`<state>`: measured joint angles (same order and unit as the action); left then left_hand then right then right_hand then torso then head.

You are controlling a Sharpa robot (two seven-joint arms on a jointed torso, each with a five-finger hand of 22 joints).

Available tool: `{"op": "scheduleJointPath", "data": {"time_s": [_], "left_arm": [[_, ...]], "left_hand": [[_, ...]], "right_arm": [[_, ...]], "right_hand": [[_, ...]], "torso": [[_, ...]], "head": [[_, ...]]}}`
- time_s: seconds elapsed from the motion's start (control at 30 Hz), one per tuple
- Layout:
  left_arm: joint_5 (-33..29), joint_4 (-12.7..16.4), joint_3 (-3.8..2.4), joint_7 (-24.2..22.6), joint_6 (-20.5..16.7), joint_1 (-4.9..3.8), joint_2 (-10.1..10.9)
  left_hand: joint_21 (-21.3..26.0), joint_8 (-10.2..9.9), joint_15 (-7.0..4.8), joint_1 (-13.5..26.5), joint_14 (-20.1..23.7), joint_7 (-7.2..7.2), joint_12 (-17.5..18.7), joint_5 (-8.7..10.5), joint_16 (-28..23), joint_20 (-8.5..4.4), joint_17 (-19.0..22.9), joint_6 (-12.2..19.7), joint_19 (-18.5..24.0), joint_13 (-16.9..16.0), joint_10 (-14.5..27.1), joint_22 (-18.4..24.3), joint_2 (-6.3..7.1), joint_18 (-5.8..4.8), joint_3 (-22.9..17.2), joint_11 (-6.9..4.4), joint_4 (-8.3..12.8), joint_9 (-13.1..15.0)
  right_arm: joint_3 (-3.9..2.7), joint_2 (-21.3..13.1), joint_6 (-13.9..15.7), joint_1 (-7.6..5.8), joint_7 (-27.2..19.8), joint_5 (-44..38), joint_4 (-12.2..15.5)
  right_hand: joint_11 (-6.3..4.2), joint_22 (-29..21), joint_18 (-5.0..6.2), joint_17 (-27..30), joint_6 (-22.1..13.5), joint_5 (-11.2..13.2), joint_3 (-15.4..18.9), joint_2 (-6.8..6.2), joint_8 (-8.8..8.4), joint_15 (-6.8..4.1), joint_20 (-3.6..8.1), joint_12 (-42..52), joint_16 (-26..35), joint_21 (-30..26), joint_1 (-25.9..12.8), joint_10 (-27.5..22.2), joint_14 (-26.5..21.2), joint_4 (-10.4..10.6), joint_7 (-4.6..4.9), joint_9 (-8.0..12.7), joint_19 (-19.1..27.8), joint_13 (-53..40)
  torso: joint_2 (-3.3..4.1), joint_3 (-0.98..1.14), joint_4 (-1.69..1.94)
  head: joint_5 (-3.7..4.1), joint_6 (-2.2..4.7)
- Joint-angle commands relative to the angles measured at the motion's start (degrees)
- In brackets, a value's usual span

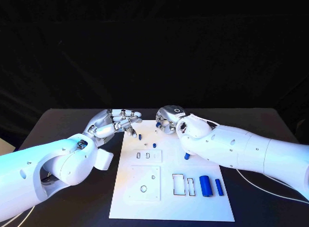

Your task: Assemble the parts on the task board

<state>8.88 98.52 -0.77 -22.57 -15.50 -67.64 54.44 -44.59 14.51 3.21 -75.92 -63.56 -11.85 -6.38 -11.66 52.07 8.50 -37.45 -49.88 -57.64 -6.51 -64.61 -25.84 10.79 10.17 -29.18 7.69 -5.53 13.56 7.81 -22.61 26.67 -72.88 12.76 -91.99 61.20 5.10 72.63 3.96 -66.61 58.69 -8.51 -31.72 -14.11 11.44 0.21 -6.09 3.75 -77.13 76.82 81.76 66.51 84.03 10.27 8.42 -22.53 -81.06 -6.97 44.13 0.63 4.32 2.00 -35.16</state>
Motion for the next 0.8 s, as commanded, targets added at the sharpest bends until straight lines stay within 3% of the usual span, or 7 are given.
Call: {"op": "scheduleJointPath", "data": {"time_s": [0.03, 0.17, 0.27, 0.37, 0.53, 0.67, 0.8], "left_arm": [[0.17, 0.06, -0.05, -0.26, 1.12, -0.13, -0.07], [0.17, -0.07, -0.05, -0.26, 1.18, -0.13, 0.04], [0.16, -0.22, -0.05, -0.3, 1.25, -0.13, 0.21], [0.13, -0.32, -0.05, -0.31, 1.27, -0.13, 0.47], [0.05, -0.65, -0.04, -0.32, 1.49, -0.13, 0.78], [-0.01, -1.07, -0.04, -0.34, 1.66, -0.13, 0.89], [-0.04, -1.44, -0.04, -0.35, 1.82, -0.14, 0.97]], "left_hand": [[-0.2, 0.07, 0.01, -0.6, 0.28, 0.0, -0.01, -0.13, 0.2, -0.02, 0.06, 0.31, 0.45, -0.07, 0.37, -0.05, 0.1, 0.23, -0.29, -0.01, -0.15, 0.05], [-0.2, 0.07, 0.01, -0.6, 0.28, 0.0, -0.01, -0.13, 0.2, -0.02, 0.06, 0.31, 0.45, -0.07, 0.37, -0.05, 0.1, 0.23, -0.29, -0.01, -0.15, 0.05], [-0.2, 0.07, 0.01, -0.6, 0.28, 0.0, -0.01, -0.13, 0.2, -0.02, 0.06, 0.31, 0.45, -0.07, 0.37, -0.05, 0.1, 0.23, -0.29, -0.01, -0.15, 0.05], [-0.34, 0.06, 0.02, -0.59, 0.29, -0.02, -0.01, -0.12, 0.25, -0.02, 0.08, 0.34, 0.54, -0.08, 0.38, -0.14, 0.1, 0.23, -0.35, 0.0, -0.12, 0.07], [-0.34, 0.06, 0.02, -0.59, 0.29, -0.02, -0.01, -0.12, 0.25, -0.02, 0.08, 0.34, 0.54, -0.08, 0.38, -0.14, 0.1, 0.23, -0.35, 0.0, -0.12, 0.07], [-0.39, 0.06, 0.02, -0.59, 0.29, -0.01, -0.01, -0.11, 0.27, -0.01, 0.08, 0.34, 0.57, -0.08, 0.37, -0.18, 0.09, 0.23, -0.38, 0.0, -0.11, 0.08], [-0.39, 0.06, 0.02, -0.59, 0.29, -0.01, -0.01, -0.11, 0.27, -0.01, 0.08, 0.34, 0.57, -0.08, 0.37, -0.18, 0.09, 0.23, -0.38, 0.0, -0.11, 0.08]], "right_arm": [[0.04, -0.14, -0.88, 0.09, -0.56, 0.13, 0.16], [0.04, -1.77, 0.06, 0.08, -0.38, 0.2, 1.98], [0.03, -4.58, 0.96, 0.08, -0.07, 0.37, 5.23], [-0.08, -7.79, 2.08, 0.03, -0.21, 1.04, 8.9], [-0.54, -13.77, 5.17, -0.37, -3.59, 5.18, 15.08], [-0.91, -17.82, 5.13, -1.32, -5.1, 10.77, 18.33], [-1.15, -21.08, 4.06, -2.37, -5.46, 16.07, 19.64]], "right_hand": [[0.84, -5.51, 1.16, 3.12, -2.06, 0.95, 0.1, -0.57, -1.35, 0.87, -0.59, -0.11, 1.96, -4.66, -0.73, -5.4, 0.67, -0.18, 0.53, 0.41, 3.21, 1.29], [1.6, -12.47, 2.57, 8.37, -5.21, 2.46, 5.87, 0.15, -3.65, 1.37, -1.24, 0.51, 5.43, -11.23, 0.24, -9.97, -0.74, -0.07, -0.84, 1.05, 6.49, 2.87], [1.68, -14.08, 2.83, 9.61, -6.41, 2.86, 10.53, 0.7, -4.78, 1.4, -1.29, 1.25, 6.16, -13.12, 1.7, -10.88, -0.93, 1.22, -0.85, 1.44, 6.72, 3.11], [1.56, -14.11, 2.81, 9.73, -6.25, 2.81, 12.33, 0.9, -4.92, 1.31, -1.22, 1.91, 6.14, -13.39, 2.36, -10.76, -0.83, 2.23, -0.46, 1.49, 6.42, 3.08], [0.55, -10.45, 2.07, 6.53, -4.45, 2.45, 11.43, 1.79, -4.52, 0.64, -0.41, 4.51, 3.85, -10.51, 3.96, -7.28, 0.37, 3.51, 0.04, 1.4, 3.98, 2.69], [0.08, -6.89, 1.33, 3.51, -4.0, 2.8, 10.02, 1.21, -4.67, 0.2, -0.11, 6.26, 1.68, -7.52, 3.58, -4.16, 1.17, 4.54, 0.19, 1.49, 2.13, 2.37], [-1.0, -0.84, 0.12, -2.21, -3.5, 2.17, 8.82, 0.23, -4.75, -0.68, 0.52, 10.67, -2.04, -2.3, 2.89, 4.81, 2.42, 5.42, 0.55, 1.44, -0.73, 0.21]], "torso": [[0.0, 0.02, -0.01], [-0.02, 0.02, -0.07], [-0.14, 0.11, -0.32], [-0.19, 0.19, -0.59], [-0.55, 0.37, -1.17], [-0.88, 0.58, -1.63], [-1.15, 0.68, -2.01]], "head": [[-0.02, 0.06], [-0.08, 0.12], [-0.46, 0.16], [-0.59, 0.28], [-0.86, 0.27], [-1.03, 0.32], [-0.88, 0.34]]}}
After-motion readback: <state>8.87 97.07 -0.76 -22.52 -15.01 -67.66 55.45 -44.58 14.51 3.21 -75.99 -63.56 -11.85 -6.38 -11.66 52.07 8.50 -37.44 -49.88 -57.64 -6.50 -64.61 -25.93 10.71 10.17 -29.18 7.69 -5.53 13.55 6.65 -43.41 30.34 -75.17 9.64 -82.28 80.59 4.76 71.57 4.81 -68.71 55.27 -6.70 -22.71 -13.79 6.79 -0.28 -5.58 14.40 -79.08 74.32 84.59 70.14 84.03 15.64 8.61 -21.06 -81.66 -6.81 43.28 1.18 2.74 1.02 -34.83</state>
